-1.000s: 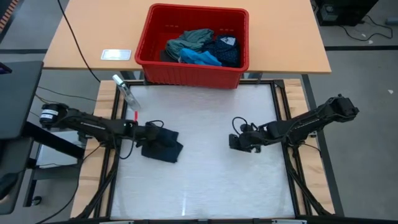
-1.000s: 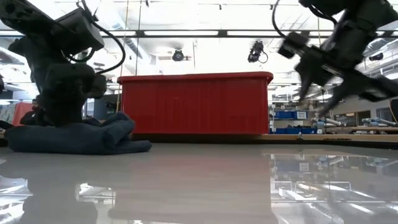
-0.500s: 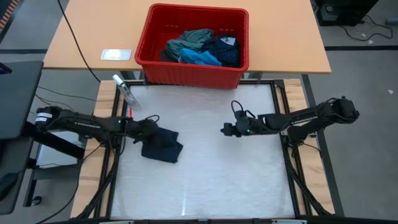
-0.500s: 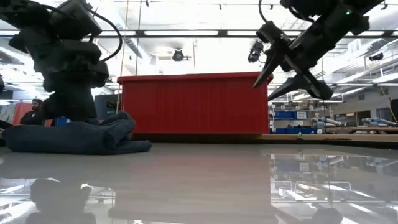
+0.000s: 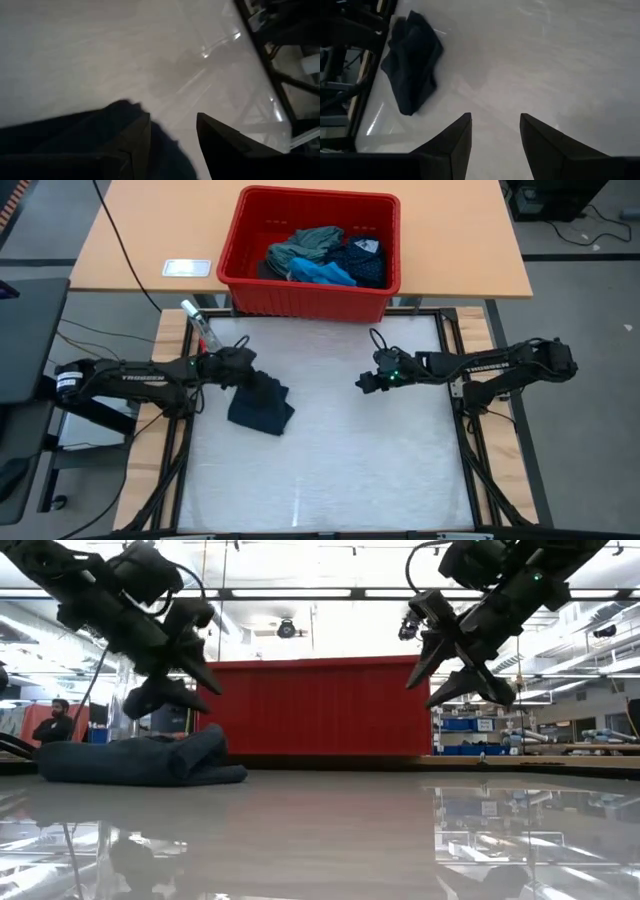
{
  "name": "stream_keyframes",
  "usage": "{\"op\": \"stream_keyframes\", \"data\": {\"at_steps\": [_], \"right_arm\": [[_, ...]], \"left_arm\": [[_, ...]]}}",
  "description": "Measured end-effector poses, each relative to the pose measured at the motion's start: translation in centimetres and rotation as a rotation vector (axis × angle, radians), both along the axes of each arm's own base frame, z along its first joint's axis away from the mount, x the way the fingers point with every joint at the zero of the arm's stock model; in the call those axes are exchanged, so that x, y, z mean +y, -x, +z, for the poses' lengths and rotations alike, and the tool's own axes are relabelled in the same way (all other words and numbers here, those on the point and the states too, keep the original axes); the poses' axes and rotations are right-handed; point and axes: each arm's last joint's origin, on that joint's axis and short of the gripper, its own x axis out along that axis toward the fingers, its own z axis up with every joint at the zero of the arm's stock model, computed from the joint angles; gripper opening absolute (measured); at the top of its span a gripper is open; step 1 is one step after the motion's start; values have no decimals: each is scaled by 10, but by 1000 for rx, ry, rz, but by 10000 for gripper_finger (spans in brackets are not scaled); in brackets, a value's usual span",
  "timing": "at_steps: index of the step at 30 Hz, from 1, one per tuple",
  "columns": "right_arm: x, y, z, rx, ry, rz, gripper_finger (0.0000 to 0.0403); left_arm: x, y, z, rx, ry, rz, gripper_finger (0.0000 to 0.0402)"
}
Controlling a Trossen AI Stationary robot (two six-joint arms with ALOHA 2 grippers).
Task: Fold laundry
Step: Fold the dark blue shorts, then fold the light blue shorts
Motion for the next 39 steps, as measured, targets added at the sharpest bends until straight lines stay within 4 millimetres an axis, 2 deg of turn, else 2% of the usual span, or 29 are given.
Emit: {"op": "stream_keyframes", "data": {"at_steps": [2, 8, 11, 18, 24, 27, 31, 36, 39], "right_arm": [[0, -1, 1, -15, 16, 13, 174], [-5, -6, 8, -95, 96, 29, 174], [-9, -8, 14, -108, 136, 24, 174], [-22, -19, 57, -108, 299, 89, 174], [-35, -21, 96, -104, 437, 145, 174], [-44, -20, 116, -117, 493, 177, 174], [-60, -16, 140, -129, 597, 183, 174], [-100, -4, 160, -107, 707, 97, 174], [-131, -2, 161, -89, 718, 102, 174]], "left_arm": [[-3, -2, -4, 34, -11, -28, 165], [-19, 4, -33, 319, 23, -80, 165], [-27, 4, -40, 387, 39, -84, 165], [-46, 13, -49, 528, 106, 25, 165], [-67, 28, -45, 560, 200, 82, 165], [-78, 32, -37, 524, 266, 78, 165], [-83, 25, -9, 392, 268, 55, 165], [-70, 9, 37, 253, 104, 12, 165], [-55, 3, 62, 216, 9, 23, 165]]}}
